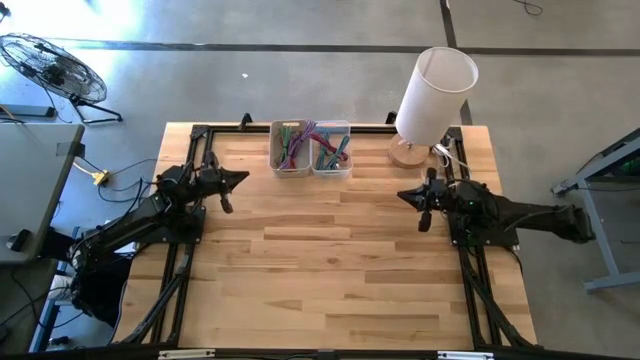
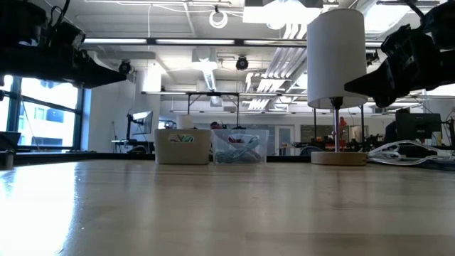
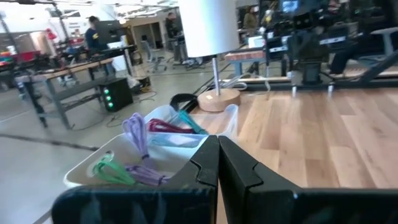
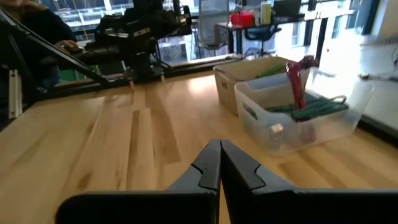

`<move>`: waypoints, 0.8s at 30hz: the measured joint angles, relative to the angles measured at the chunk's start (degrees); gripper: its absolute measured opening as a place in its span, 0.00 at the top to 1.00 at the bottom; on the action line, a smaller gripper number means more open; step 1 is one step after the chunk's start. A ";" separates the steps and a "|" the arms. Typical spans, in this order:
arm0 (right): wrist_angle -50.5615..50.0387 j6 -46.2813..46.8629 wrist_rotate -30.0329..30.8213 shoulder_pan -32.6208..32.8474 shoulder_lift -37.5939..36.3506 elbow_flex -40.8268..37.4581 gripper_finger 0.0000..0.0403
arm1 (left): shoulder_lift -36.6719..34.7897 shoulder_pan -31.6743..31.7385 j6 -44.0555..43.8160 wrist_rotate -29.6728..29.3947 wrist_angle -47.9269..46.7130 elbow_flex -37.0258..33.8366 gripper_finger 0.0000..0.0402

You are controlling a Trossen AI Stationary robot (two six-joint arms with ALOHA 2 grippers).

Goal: Pick & Place USB Port
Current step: Return to home position

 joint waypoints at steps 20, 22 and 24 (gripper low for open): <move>0.63 -1.88 1.72 0.01 -0.07 -0.02 1.00 | 0.00 0.00 1.56 7.44 1.12 0.00 1.00; 0.63 -1.87 1.71 0.01 -0.07 -0.02 1.00 | 0.00 0.00 1.54 7.45 1.11 0.00 1.00; 0.30 -1.85 1.70 0.01 -0.07 -0.02 1.00 | 0.00 0.01 1.55 7.45 1.11 0.00 1.00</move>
